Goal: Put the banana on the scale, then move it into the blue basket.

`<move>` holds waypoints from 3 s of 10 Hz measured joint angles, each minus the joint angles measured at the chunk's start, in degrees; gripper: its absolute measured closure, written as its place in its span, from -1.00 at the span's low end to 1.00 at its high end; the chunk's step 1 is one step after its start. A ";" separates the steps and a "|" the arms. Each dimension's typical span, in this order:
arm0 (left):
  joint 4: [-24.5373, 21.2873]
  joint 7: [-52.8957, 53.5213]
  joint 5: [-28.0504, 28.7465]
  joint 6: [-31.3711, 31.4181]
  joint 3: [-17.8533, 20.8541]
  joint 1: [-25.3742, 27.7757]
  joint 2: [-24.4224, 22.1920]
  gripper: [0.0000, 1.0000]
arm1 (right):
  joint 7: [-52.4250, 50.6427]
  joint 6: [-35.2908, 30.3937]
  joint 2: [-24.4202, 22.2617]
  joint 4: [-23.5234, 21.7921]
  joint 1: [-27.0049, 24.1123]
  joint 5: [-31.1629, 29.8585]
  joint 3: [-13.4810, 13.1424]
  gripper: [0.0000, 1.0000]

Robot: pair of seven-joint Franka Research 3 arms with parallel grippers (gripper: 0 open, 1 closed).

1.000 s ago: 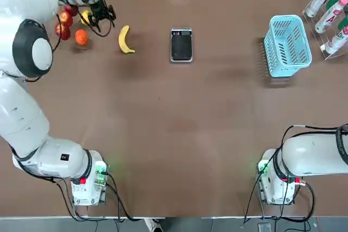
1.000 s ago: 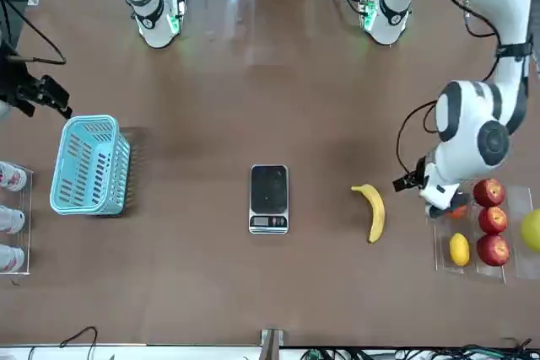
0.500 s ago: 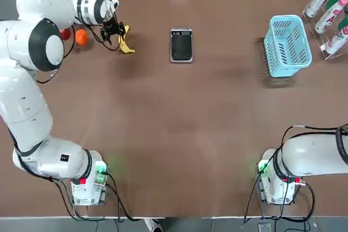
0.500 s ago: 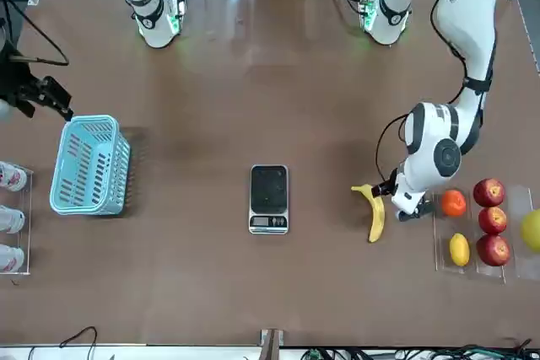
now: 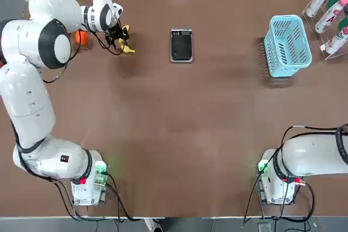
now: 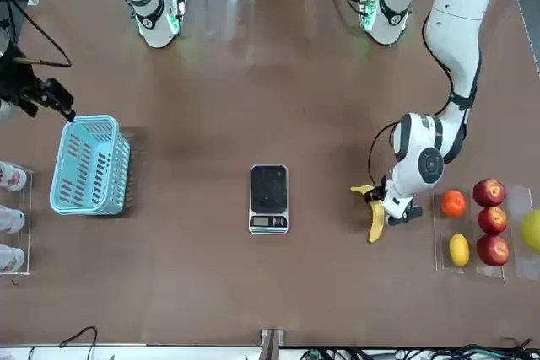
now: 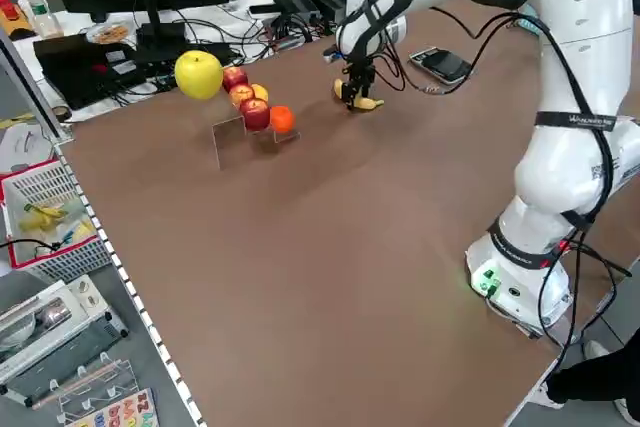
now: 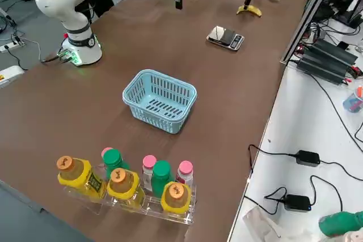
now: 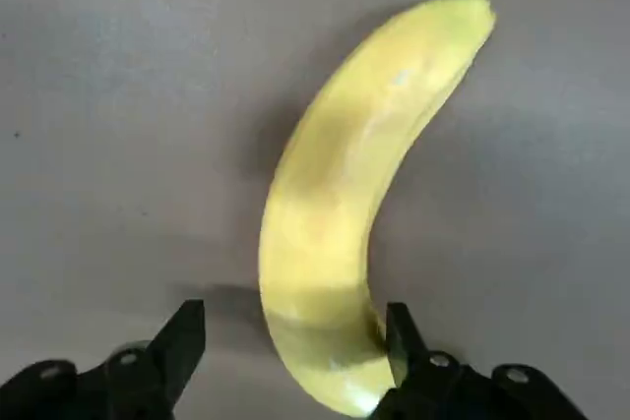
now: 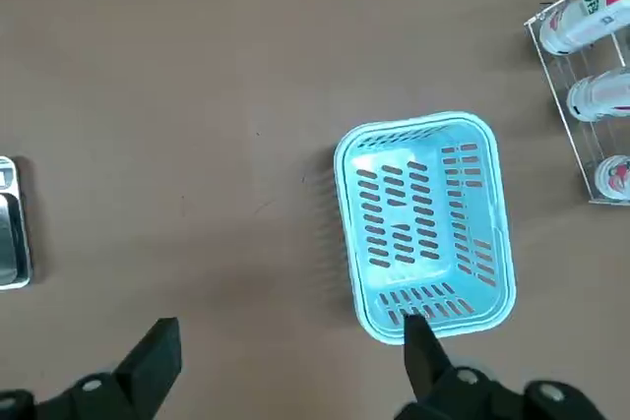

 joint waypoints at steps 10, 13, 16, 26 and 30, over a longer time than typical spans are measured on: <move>9.43 -9.35 -0.10 -17.98 -1.97 0.00 -6.66 0.56 | 0.01 -0.18 0.23 -0.65 0.18 0.00 0.17 -1.00; 17.31 -27.60 -0.13 -21.03 -8.09 -5.47 -6.10 0.56 | -0.30 -0.13 0.26 -0.78 0.19 0.00 0.15 -1.00; 30.07 -44.25 -0.14 -18.98 -8.02 -18.36 5.63 0.56 | -0.38 0.02 0.26 -0.79 0.19 0.00 0.13 -1.00; 32.93 -54.40 -0.14 -10.95 -7.63 -26.48 15.37 0.62 | -0.59 0.05 0.26 -0.85 0.19 0.00 -0.01 -1.00; 33.57 -54.45 -0.14 -11.08 -7.48 -26.40 15.49 -0.15 | -0.70 -0.04 0.27 -0.87 0.19 0.00 0.02 -1.00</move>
